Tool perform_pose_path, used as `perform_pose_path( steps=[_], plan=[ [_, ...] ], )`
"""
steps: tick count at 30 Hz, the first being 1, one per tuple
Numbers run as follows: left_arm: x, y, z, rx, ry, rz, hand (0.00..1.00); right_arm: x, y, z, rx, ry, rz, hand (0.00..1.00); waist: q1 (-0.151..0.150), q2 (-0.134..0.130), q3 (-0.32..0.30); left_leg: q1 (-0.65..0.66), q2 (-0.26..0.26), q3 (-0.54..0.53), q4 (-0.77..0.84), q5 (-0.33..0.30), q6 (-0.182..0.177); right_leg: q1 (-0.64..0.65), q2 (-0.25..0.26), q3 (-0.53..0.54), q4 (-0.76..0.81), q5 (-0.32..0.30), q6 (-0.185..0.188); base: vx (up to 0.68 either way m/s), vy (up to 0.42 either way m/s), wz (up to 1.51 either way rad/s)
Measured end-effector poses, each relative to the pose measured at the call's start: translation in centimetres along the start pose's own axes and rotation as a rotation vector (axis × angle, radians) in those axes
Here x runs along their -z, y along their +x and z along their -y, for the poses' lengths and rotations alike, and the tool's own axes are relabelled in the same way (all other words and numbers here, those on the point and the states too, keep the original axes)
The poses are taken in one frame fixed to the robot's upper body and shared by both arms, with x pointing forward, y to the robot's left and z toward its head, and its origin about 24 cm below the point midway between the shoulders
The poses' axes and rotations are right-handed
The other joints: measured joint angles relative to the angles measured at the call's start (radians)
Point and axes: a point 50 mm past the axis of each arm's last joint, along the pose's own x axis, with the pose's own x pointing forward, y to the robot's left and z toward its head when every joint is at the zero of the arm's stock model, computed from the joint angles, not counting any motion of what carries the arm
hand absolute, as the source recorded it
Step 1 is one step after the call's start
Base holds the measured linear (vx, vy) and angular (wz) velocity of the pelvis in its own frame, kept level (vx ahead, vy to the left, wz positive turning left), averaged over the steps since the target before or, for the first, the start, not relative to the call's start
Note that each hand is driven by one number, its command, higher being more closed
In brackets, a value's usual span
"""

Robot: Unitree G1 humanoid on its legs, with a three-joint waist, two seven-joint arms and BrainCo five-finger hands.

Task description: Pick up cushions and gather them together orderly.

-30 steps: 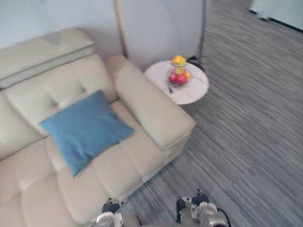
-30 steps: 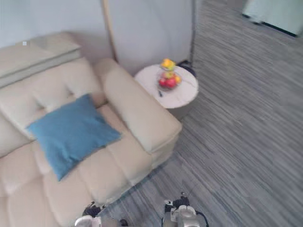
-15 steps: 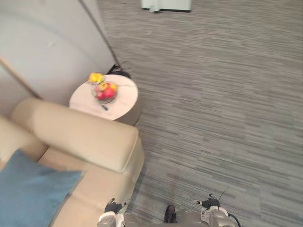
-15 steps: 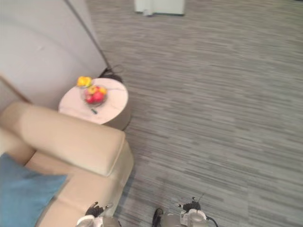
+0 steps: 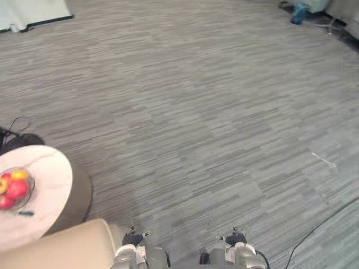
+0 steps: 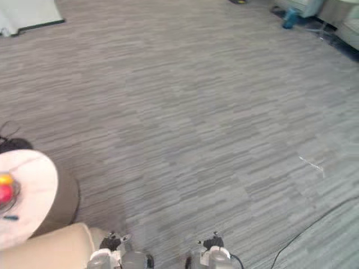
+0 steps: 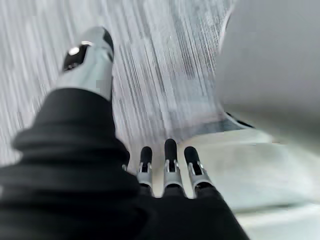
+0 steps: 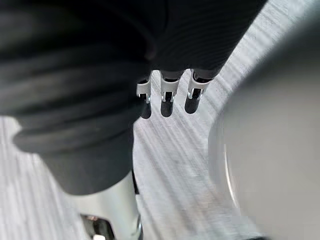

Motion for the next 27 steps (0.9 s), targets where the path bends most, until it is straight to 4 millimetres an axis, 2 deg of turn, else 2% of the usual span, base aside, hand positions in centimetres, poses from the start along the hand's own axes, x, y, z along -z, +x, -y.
perform_pose_path(
  steps=[1,3,4,5,6,7,8,9,10,11,12,13,14,15,16,17,18,19,20,21,23,24,25,27],
  plan=[
    [0.0,0.1,-0.1,-0.002,0.005,-0.008,0.0,-0.2,0.1,-0.1,-0.006,-0.003,0.001,0.0,-0.004,0.004,0.0,0.044,0.015,0.033,-0.036,0.0,-0.001,-0.003,-0.027,-0.102,-0.027,-0.001,-0.026,0.31,-0.051,-0.77],
    [0.3,0.1,-0.4,-0.002,0.035,-0.022,0.0,-0.3,0.3,-0.1,-0.009,-0.012,-0.011,0.0,-0.012,0.004,0.002,0.084,0.039,0.071,-0.075,0.001,-0.002,-0.025,-0.031,-0.166,-0.092,0.01,-0.032,0.28,-0.087,-0.73],
    [0.2,0.2,-0.7,-0.003,0.06,-0.019,0.0,-0.4,0.4,0.0,-0.006,-0.016,-0.007,0.0,-0.015,-0.006,0.007,0.112,0.042,0.092,-0.103,0.009,-0.016,-0.042,-0.035,-0.198,-0.162,0.06,-0.047,0.24,-0.132,-0.51],
    [0.1,0.3,-1.2,-0.008,0.085,-0.018,0.0,-0.4,0.4,0.3,0.0,-0.017,-0.008,0.0,-0.028,-0.029,0.011,0.135,0.034,0.096,-0.119,0.011,-0.028,-0.035,-0.035,-0.207,-0.198,0.129,-0.107,0.38,-0.195,-0.63],
    [0.4,0.3,-1.1,0.0,0.101,-0.035,0.0,-0.6,0.6,1.1,0.023,-0.005,-0.008,0.0,-0.037,-0.007,0.011,0.153,0.058,0.094,-0.127,0.021,-0.054,-0.025,-0.002,-0.204,-0.2,0.121,-0.114,0.34,-0.181,-0.44],
    [0.4,0.3,-1.0,0.003,0.107,-0.037,0.0,-0.7,0.7,1.4,0.034,0.001,-0.01,0.0,-0.041,-0.003,0.012,0.156,0.066,0.092,-0.118,0.029,-0.067,-0.018,0.01,-0.2,-0.207,0.108,-0.119,0.39,-0.218,-0.56],
    [0.1,0.4,-0.6,0.014,0.114,-0.032,0.0,-0.5,0.8,2.0,0.047,-0.002,-0.018,0.0,-0.043,0.009,0.018,0.137,0.1,0.09,-0.023,0.03,-0.071,0.005,0.044,-0.186,-0.23,0.09,-0.128,0.47,-0.287,-0.61],
    [-0.2,0.4,-0.2,0.018,0.098,-0.024,0.0,0.0,0.7,2.7,0.072,0.01,-0.027,0.0,-0.045,0.027,0.03,0.038,0.168,0.032,0.277,0.075,-0.053,0.069,0.099,-0.167,-0.274,0.08,-0.136,0.61,-0.314,-0.83],
    [-0.5,0.3,0.2,0.019,0.058,-0.011,0.0,0.0,0.7,3.0,0.088,0.025,-0.027,0.0,-0.039,0.041,0.045,-0.062,0.206,-0.048,0.536,0.151,0.018,0.142,0.136,-0.138,-0.306,0.069,-0.146,0.52,-0.212,-0.85],
    [-0.9,0.3,0.3,0.018,0.051,0.011,0.0,0.1,0.7,3.1,0.095,0.035,-0.03,0.0,-0.033,0.043,0.054,-0.11,0.21,-0.082,0.66,0.127,0.023,0.178,0.148,-0.109,-0.316,0.063,-0.153,0.39,-0.081,-1.05],
    [-1.6,0.3,0.2,0.016,0.05,0.042,0.0,0.2,0.6,2.5,0.086,0.048,-0.038,0.0,-0.024,0.032,0.062,-0.184,0.188,-0.113,0.76,0.093,0.005,0.221,0.148,-0.065,-0.323,0.052,-0.161,0.29,-0.004,-1.12],
    [-1.9,0.3,0.1,0.013,0.051,0.059,0.0,-0.1,0.6,1.9,0.073,0.058,-0.03,0.0,-0.02,0.019,0.065,-0.248,0.152,-0.13,0.756,0.07,0.005,0.257,0.145,-0.026,-0.349,0.048,-0.159,0.29,0.012,-1.08],
    [-2.1,0.3,0.1,0.013,0.049,0.068,0.0,-0.2,0.6,1.9,0.073,0.061,-0.031,0.0,-0.016,0.013,0.067,-0.279,0.136,-0.134,0.729,0.06,0.008,0.271,0.144,0.001,-0.364,0.045,-0.154,0.31,0.055,-1.15],
    [-2.6,0.3,0.2,0.015,0.043,0.091,0.0,-0.2,0.6,1.8,0.069,0.063,-0.03,0.0,-0.004,0.019,0.068,-0.329,0.11,-0.138,0.646,0.039,0.012,0.291,0.142,0.042,-0.385,0.035,-0.134,0.32,0.131,-1.07],
    [-2.8,0.3,0.4,0.017,0.032,0.095,0.0,0.0,0.6,1.5,0.062,0.067,-0.037,0.0,0.002,0.028,0.068,-0.356,0.088,-0.154,0.564,0.032,0.018,0.308,0.141,0.068,-0.395,0.031,-0.124,0.39,0.21,-1.1],
    [-2.8,0.3,0.6,0.019,0.025,0.098,0.0,0.1,0.5,1.5,0.065,0.077,-0.043,0.0,0.005,0.028,0.067,-0.363,0.044,-0.182,0.401,0.037,0.013,0.326,0.129,0.096,-0.399,0.018,-0.101,0.34,0.22,-0.66],
    [-2.8,0.2,0.6,0.019,0.023,0.097,0.0,0.2,0.5,1.5,0.067,0.079,-0.043,0.0,0.007,0.028,0.066,-0.362,0.029,-0.191,0.343,0.042,0.011,0.329,0.124,0.107,-0.398,0.01,-0.092,0.35,0.258,-0.77],
    [-2.5,0.1,1.1,0.028,0.009,0.088,0.0,0.2,0.6,2.1,0.081,0.088,-0.045,0.0,0.014,0.03,0.058,-0.348,-0.019,-0.254,0.146,0.149,-0.035,0.34,0.111,0.155,-0.395,-0.029,-0.062,0.39,0.279,-0.83],
    [-2.6,0.2,0.7,0.02,0.013,0.093,0.0,0.3,0.5,1.4,0.063,0.091,-0.051,0.0,0.032,0.003,0.048,-0.32,-0.044,-0.224,0.122,0.149,-0.029,0.349,0.091,0.211,-0.406,-0.034,-0.046,0.51,0.272,-0.77],
    [-2.7,0.3,0.3,0.01,0.021,0.095,0.0,0.4,0.4,1.0,0.053,0.098,-0.055,0.0,0.027,-0.028,0.028,-0.323,-0.066,-0.207,0.111,0.134,-0.015,0.347,0.071,0.239,-0.424,-0.021,-0.043,0.48,0.201,-0.4],
    [-2.8,0.3,-0.1,0.002,0.01,0.096,0.0,0.6,0.3,1.0,0.053,0.109,-0.061,0.0,0.039,-0.044,0.021,-0.318,-0.068,-0.163,0.173,0.075,0.013,0.349,0.048,0.294,-0.407,-0.008,-0.031,0.44,0.182,-0.41],
    [-2.7,0.3,-0.1,0.0,0.004,0.092,0.0,0.5,0.3,1.0,0.054,0.108,-0.058,0.0,0.047,-0.044,0.021,-0.299,-0.065,-0.145,0.185,0.054,0.025,0.347,0.042,0.313,-0.37,-0.008,-0.03,0.45,0.219,-0.78],
    [-2.4,0.3,0.0,-0.001,0.005,0.084,0.0,0.4,0.3,1.0,0.051,0.099,-0.048,0.0,0.057,-0.049,0.016,-0.254,-0.059,-0.106,0.182,0.022,0.04,0.306,0.027,0.33,-0.241,-0.004,-0.009,0.5,0.234,-0.84],
    [-2.1,0.2,0.0,0.007,0.022,0.073,0.0,-0.1,0.3,0.9,0.039,0.086,-0.019,0.0,0.059,-0.044,0.023,-0.166,-0.049,-0.072,0.163,-0.029,0.049,0.165,0.004,0.327,0.101,0.094,0.118,0.45,0.183,-0.69]
  ],
)
